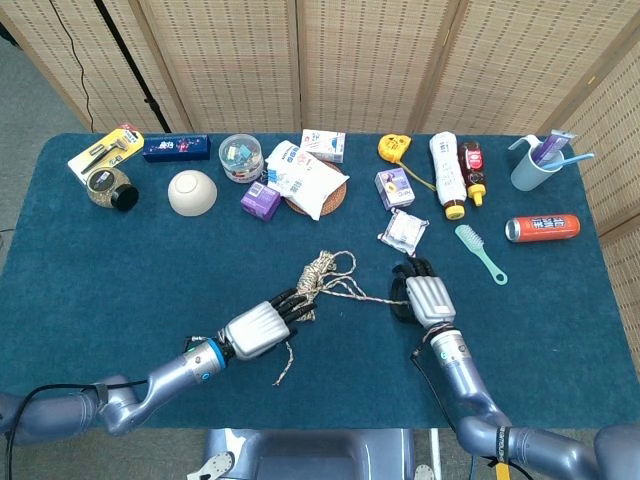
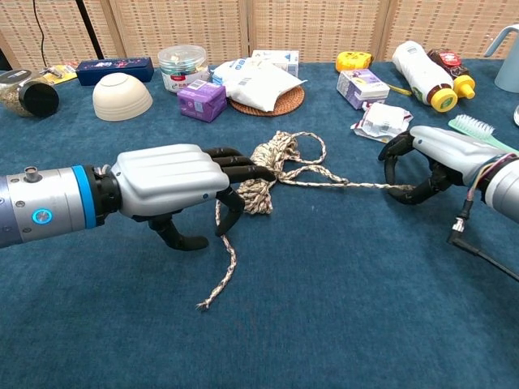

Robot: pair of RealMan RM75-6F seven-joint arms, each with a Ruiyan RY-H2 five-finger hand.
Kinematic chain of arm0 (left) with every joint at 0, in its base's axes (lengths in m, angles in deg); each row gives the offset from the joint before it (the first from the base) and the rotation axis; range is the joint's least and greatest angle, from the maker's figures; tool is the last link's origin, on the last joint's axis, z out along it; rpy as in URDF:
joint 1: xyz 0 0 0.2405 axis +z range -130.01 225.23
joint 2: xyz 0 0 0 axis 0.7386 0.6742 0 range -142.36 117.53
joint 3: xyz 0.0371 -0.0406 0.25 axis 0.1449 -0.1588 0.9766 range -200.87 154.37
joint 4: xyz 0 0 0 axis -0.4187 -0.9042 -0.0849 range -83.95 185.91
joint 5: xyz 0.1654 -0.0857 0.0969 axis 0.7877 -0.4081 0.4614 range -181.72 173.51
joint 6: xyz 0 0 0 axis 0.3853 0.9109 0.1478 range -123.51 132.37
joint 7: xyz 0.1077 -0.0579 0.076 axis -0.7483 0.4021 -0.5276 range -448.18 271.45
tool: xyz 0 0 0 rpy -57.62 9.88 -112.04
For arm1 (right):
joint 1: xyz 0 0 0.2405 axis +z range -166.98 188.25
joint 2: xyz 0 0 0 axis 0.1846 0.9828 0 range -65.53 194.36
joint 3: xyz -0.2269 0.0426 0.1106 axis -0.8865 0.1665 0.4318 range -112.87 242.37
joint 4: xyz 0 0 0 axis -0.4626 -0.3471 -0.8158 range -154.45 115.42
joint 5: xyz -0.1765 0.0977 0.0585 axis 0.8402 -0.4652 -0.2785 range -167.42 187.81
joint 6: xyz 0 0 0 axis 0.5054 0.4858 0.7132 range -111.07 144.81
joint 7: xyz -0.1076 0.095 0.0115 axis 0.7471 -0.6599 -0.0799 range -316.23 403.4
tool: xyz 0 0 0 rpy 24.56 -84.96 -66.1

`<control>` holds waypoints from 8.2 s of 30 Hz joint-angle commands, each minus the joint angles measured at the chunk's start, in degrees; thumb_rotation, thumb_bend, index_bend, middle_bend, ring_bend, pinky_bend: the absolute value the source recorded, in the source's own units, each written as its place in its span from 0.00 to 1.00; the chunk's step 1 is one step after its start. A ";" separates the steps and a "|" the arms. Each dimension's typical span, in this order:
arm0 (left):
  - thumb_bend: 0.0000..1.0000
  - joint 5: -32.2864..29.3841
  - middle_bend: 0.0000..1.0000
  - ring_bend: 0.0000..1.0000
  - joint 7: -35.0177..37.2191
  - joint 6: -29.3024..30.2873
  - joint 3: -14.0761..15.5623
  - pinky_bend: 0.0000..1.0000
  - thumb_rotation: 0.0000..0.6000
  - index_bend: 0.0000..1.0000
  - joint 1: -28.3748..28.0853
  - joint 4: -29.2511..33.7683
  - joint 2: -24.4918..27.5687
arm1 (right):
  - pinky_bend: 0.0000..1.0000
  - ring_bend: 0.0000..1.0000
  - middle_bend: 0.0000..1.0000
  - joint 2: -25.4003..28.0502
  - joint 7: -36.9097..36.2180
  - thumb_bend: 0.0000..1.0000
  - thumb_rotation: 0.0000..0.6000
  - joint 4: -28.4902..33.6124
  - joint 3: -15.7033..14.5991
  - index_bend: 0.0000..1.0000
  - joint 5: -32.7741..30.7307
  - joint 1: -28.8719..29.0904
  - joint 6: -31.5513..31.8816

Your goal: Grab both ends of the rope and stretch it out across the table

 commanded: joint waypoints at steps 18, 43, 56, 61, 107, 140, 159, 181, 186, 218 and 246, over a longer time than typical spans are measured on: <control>0.36 -0.95 0.04 0.00 0.98 0.33 0.38 0.00 1.00 0.55 -0.98 -2.88 -2.25 | 0.00 0.00 0.23 0.34 0.14 0.42 1.00 0.12 0.74 0.63 -0.91 0.07 -0.57; 0.36 -3.77 0.04 0.00 -0.23 -1.32 0.42 0.00 1.00 0.49 -1.98 -4.45 -4.00 | 0.00 0.00 0.23 0.59 -1.57 0.42 1.00 -1.19 1.15 0.63 -1.56 0.36 -2.18; 0.36 -4.25 0.04 0.00 -0.07 -1.06 0.49 0.00 1.00 0.51 -2.00 -5.24 -4.59 | 0.00 0.00 0.23 0.37 -1.83 0.42 1.00 -1.84 1.22 0.63 -1.76 0.46 -2.51; 0.36 -4.35 0.04 0.00 -0.05 -1.10 0.64 0.00 1.00 0.53 -2.01 -5.40 -4.67 | 0.00 0.00 0.23 0.34 -1.80 0.42 1.00 -1.87 1.18 0.63 -1.82 0.42 -2.52; 0.36 -5.35 0.08 0.00 -0.64 -0.33 0.84 0.00 1.00 0.64 -1.55 -6.13 -5.64 | 0.00 0.00 0.24 0.52 -1.85 0.42 1.00 -1.45 1.30 0.64 -2.19 -0.02 -2.12; 0.36 -5.68 0.14 0.00 2.57 4.21 0.12 0.00 1.00 0.70 0.71 -0.96 1.46 | 0.00 0.00 0.25 3.30 -1.80 0.42 1.00 1.91 1.36 0.65 -1.52 -0.17 -1.80; 0.36 -6.90 0.21 0.00 6.05 9.00 -0.93 0.00 1.00 0.75 3.97 2.71 8.01 | 0.00 0.00 0.26 5.76 -1.11 0.42 1.00 4.38 1.06 0.65 -0.61 -0.19 -1.25; 0.36 -9.48 0.23 0.02 8.61 14.46 -3.27 0.00 1.00 0.77 8.61 4.08 17.23 | 0.00 0.01 0.27 10.31 -2.01 0.42 1.00 5.78 1.70 0.66 0.53 -0.78 0.59; 0.36 -10.24 0.23 0.02 8.81 15.74 -3.89 0.00 1.00 0.77 9.86 4.19 19.88 | 0.00 0.01 0.27 11.45 -2.31 0.42 1.00 5.52 2.08 0.66 0.47 -1.00 1.12; 0.36 -14.58 0.23 0.02 10.50 15.87 -6.56 0.00 1.00 0.77 13.23 -2.67 25.71 | 0.00 0.02 0.28 16.93 -3.34 0.42 1.00 3.01 3.91 0.67 -2.25 -2.51 2.32; 0.36 -19.17 0.23 0.02 10.86 14.86 -9.55 0.00 1.00 0.77 14.70 -8.56 29.19 | 0.00 0.02 0.28 20.91 -5.05 0.42 1.00 0.53 5.11 0.67 -4.31 -4.47 3.07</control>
